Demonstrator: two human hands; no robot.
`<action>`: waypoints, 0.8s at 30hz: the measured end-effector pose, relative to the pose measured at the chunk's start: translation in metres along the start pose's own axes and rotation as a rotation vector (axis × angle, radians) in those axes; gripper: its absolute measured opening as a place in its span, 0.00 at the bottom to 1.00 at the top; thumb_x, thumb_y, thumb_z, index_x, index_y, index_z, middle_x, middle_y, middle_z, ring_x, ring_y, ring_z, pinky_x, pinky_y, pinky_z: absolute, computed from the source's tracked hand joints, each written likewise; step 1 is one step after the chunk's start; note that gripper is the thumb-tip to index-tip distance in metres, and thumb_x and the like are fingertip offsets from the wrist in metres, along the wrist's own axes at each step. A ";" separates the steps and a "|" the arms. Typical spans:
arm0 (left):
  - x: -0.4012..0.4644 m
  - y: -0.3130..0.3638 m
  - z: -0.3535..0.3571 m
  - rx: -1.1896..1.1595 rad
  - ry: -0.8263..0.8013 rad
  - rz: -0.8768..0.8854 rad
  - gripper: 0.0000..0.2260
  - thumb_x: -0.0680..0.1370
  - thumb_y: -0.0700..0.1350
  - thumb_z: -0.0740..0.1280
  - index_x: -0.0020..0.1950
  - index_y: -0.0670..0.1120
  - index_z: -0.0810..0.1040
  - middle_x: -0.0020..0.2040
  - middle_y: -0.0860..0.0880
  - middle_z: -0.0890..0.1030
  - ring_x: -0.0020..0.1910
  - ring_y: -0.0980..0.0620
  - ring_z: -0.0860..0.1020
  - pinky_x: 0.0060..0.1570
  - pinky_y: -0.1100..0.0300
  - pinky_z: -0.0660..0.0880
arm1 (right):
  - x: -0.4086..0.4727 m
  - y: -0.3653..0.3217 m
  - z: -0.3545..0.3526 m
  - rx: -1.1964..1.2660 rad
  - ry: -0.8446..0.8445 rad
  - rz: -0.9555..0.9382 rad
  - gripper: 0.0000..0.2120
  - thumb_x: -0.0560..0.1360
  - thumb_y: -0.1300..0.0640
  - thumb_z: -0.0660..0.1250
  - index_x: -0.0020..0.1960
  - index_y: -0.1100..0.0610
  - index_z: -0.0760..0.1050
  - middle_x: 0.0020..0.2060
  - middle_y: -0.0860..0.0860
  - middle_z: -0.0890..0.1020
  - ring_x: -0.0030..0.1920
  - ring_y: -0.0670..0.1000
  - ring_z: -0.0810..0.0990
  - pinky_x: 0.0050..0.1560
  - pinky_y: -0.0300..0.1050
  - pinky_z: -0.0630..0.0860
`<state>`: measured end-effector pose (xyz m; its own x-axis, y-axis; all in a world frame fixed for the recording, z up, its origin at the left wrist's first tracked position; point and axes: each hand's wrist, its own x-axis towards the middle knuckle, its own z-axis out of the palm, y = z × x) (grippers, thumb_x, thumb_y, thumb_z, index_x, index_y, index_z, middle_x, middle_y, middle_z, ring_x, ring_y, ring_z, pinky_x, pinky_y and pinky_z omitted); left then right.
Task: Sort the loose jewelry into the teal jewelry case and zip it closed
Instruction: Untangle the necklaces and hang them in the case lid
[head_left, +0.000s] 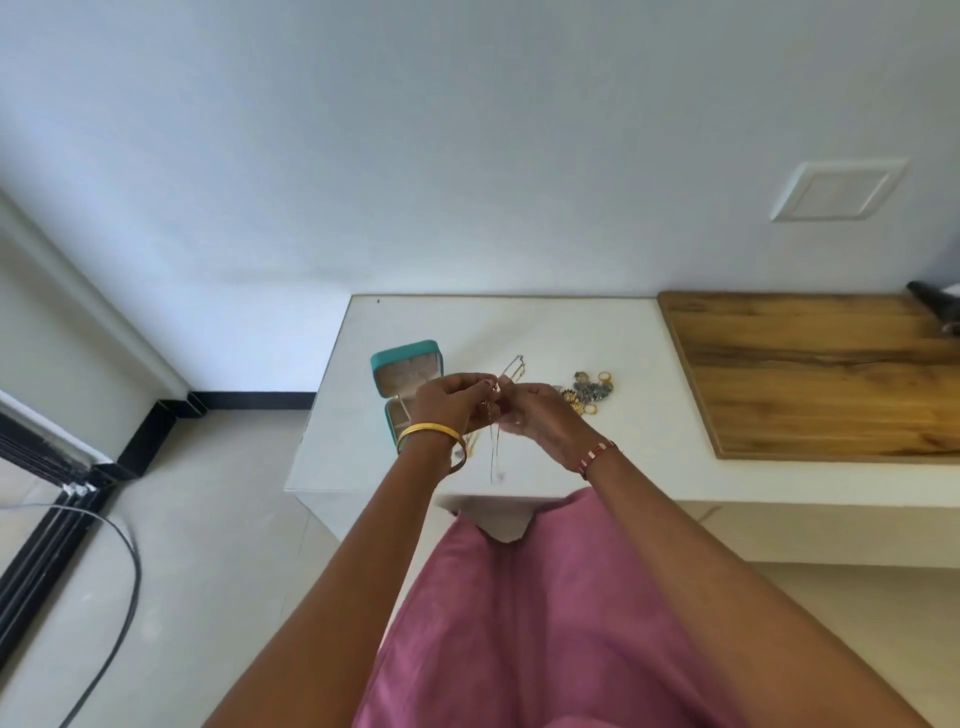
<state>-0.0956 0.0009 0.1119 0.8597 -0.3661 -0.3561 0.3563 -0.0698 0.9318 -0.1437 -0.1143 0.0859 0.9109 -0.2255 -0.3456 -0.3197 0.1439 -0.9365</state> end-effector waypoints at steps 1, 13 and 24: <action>-0.006 0.007 -0.001 -0.005 -0.001 0.016 0.05 0.75 0.33 0.64 0.48 0.38 0.79 0.31 0.47 0.80 0.30 0.51 0.79 0.31 0.64 0.79 | -0.006 -0.003 0.000 0.032 -0.048 0.000 0.16 0.80 0.51 0.57 0.38 0.56 0.76 0.31 0.48 0.81 0.37 0.46 0.80 0.58 0.50 0.73; -0.038 0.040 -0.038 -0.466 0.113 -0.059 0.05 0.76 0.36 0.63 0.41 0.41 0.77 0.25 0.48 0.79 0.21 0.56 0.76 0.25 0.64 0.76 | -0.052 -0.013 -0.022 0.277 -0.103 -0.012 0.18 0.78 0.56 0.61 0.31 0.58 0.66 0.23 0.51 0.72 0.26 0.51 0.75 0.50 0.53 0.77; -0.053 0.029 -0.056 -0.787 0.117 -0.155 0.07 0.78 0.36 0.58 0.41 0.39 0.73 0.21 0.48 0.73 0.17 0.56 0.68 0.21 0.70 0.69 | -0.068 -0.023 -0.049 0.684 0.063 -0.117 0.24 0.78 0.54 0.59 0.23 0.55 0.68 0.18 0.50 0.65 0.22 0.49 0.68 0.42 0.49 0.79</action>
<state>-0.1104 0.0699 0.1538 0.7966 -0.3033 -0.5230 0.5902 0.5777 0.5639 -0.2107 -0.1491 0.1284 0.9059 -0.3287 -0.2670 0.0344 0.6856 -0.7271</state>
